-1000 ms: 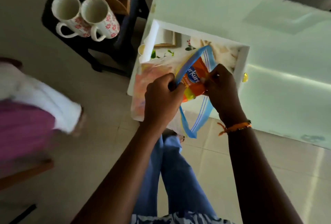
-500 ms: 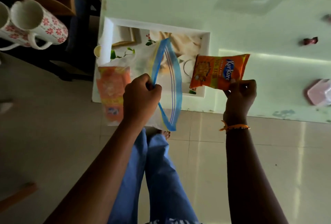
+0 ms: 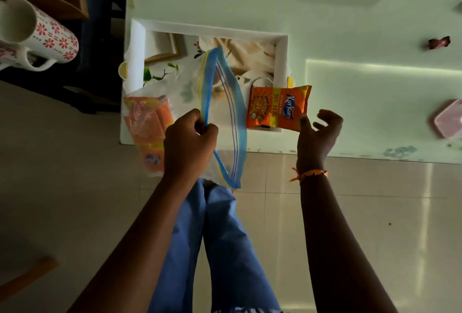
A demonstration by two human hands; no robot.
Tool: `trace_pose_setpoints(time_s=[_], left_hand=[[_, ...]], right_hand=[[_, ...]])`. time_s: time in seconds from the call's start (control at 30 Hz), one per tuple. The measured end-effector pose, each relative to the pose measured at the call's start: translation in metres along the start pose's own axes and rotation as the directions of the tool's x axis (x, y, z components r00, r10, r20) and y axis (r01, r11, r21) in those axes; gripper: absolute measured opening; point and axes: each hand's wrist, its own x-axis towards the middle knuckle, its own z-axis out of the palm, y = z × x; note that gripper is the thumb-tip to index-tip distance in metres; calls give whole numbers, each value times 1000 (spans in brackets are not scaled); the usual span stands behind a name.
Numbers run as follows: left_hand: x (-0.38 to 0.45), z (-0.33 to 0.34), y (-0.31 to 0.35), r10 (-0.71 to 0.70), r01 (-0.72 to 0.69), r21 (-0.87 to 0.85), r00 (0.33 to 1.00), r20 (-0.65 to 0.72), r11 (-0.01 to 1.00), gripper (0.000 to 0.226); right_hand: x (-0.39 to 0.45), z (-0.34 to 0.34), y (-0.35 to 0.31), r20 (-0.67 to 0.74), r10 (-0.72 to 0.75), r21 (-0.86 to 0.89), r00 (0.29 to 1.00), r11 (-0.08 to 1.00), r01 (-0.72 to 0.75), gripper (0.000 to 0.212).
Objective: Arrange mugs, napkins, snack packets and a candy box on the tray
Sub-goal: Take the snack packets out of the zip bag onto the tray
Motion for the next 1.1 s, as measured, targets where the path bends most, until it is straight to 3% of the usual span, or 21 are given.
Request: trace_pose_setpoints(time_s=[0.03,0.1,0.17,0.23,0.37,0.43,0.57,0.73,0.8,0.9,1.0,1.1], left_hand=[[-1,-1,-1,-5,5,-12,1000,-2,1000,17],[-4,-4,-1,-13,13,-30,1000,-9,999,17],[-8,-10,-2,-29,28,-56,999,-27,998,17],[-12,-17,-2,-48,45,-98,998,-38,994,18],[-20,-38,-10,-45,28,-147,992,-117,989,29],[-24,-48,-15,-79,48,-186,983,-165,981,23],[-30,-68,-28,-166,87,-309,957,-238,947,19],[-31,-80,-40,-196,91,-371,946,-257,924,21],[-31,-81,-41,-188,87,-369,950,-250,925,21],[-28,-82,-41,-168,70,-359,954,-249,931,18],[-25,-78,-42,-143,59,-338,963,-229,939,20],[-18,-74,-39,-156,78,-358,968,-196,930,23]], right_hand=[[-8,0,-9,25,-77,9,997,997,77,29],[-27,4,-29,255,-209,46,944,978,204,11],[-51,18,-46,595,-258,81,761,961,263,11],[-72,39,-60,820,-179,48,543,968,247,17],[-101,87,-66,963,-107,-49,246,831,554,27],[-113,111,-61,984,-80,-50,157,725,687,32],[-134,154,-55,973,-80,-127,218,601,789,42],[-148,168,-51,879,-169,-255,446,624,739,39],[-151,168,-53,844,-203,-286,497,613,736,37],[-148,163,-58,829,-253,-271,499,599,753,31],[-142,154,-64,850,-255,-241,461,589,771,38],[-138,146,-67,864,-263,-240,429,533,811,32]])
